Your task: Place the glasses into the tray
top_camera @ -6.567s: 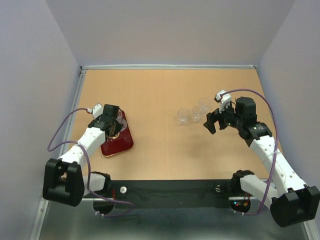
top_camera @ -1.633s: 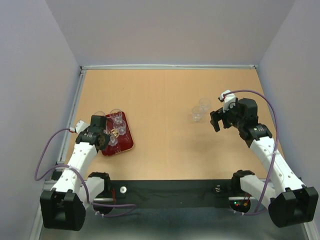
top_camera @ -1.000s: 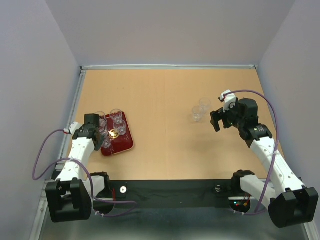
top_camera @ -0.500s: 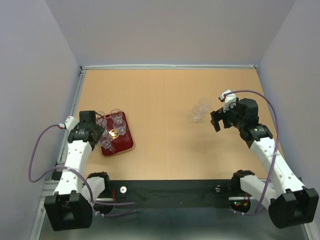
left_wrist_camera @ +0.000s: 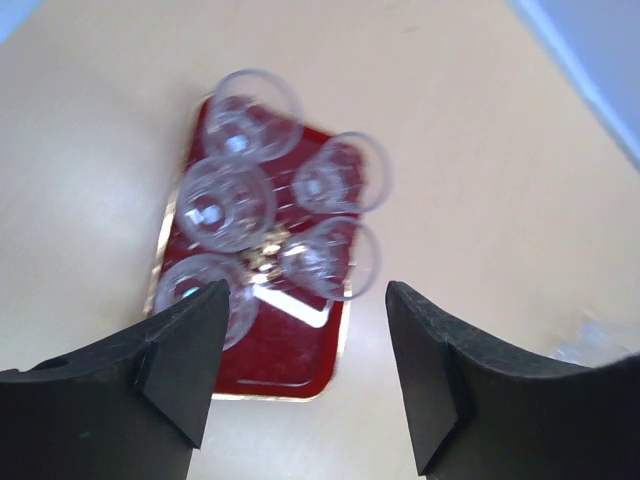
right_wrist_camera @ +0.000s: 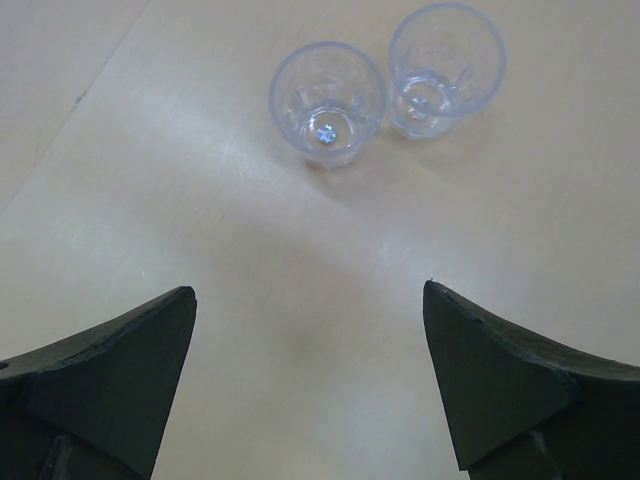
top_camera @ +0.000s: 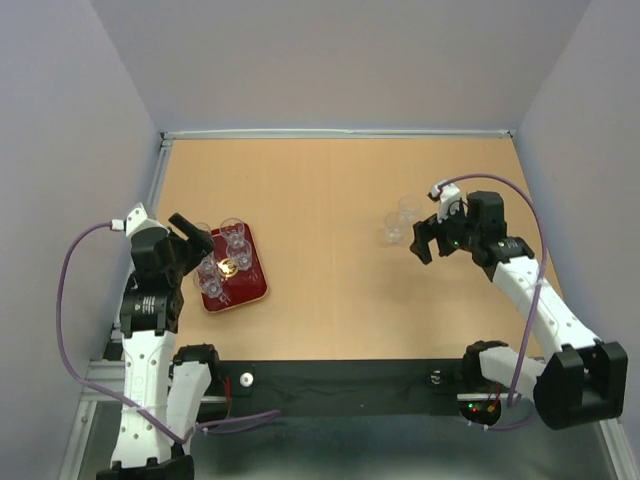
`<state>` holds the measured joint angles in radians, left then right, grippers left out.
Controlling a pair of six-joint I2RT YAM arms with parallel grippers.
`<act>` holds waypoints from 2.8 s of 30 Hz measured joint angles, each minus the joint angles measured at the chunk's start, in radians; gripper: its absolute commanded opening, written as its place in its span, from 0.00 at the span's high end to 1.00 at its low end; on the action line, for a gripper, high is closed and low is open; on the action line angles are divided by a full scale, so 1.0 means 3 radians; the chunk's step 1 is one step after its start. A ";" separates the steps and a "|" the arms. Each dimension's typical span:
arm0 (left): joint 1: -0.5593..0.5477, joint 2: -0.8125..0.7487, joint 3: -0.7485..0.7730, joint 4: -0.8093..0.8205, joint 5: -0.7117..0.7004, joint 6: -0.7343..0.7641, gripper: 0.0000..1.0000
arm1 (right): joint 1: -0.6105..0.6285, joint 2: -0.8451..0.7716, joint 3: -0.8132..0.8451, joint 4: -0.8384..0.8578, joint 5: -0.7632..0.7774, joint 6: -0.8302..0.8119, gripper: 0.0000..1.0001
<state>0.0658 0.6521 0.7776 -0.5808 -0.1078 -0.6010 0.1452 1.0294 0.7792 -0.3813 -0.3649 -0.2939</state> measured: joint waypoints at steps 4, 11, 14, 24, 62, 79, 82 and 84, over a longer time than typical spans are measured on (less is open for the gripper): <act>0.0003 -0.0214 -0.0085 0.0571 0.0540 0.0370 0.18 | -0.0003 0.0515 0.0262 -0.0102 -0.0230 0.0173 0.03; 0.0003 -0.0334 -0.0313 0.1298 0.0991 0.0827 0.17 | -0.0003 0.1237 0.0889 -0.0156 -0.0286 0.0600 0.27; 0.0003 -0.0430 -0.0482 0.1516 0.1048 0.0908 0.17 | -0.0003 0.1442 0.1026 -0.0184 -0.0188 0.0746 0.34; 0.0003 -0.0820 -0.0552 0.1821 0.1020 0.1077 0.17 | -0.0003 0.1881 0.1306 -0.0282 0.0160 0.1031 0.53; 0.0000 -0.0857 -0.0553 0.1751 0.0309 0.0956 0.17 | 0.1403 0.2045 0.1624 -0.0488 0.0010 -0.0263 0.97; 0.0003 -0.0863 -0.0458 0.1151 -0.1376 0.0256 0.13 | 0.2820 0.3714 0.3577 -0.0525 0.0081 0.0065 0.97; 0.0004 -0.0863 -0.0458 0.1144 -0.1404 0.0251 0.13 | 0.2923 0.3862 0.3759 -0.0543 0.0153 0.0158 0.97; 0.0004 -0.0865 -0.0458 0.1144 -0.1408 0.0251 0.13 | 0.2963 0.3944 0.3872 -0.0538 0.0207 0.0197 0.97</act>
<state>0.0669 0.3927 0.6403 -0.2375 -0.5301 -0.5259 1.0340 2.2127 1.9408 -0.5426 -0.3027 -0.2348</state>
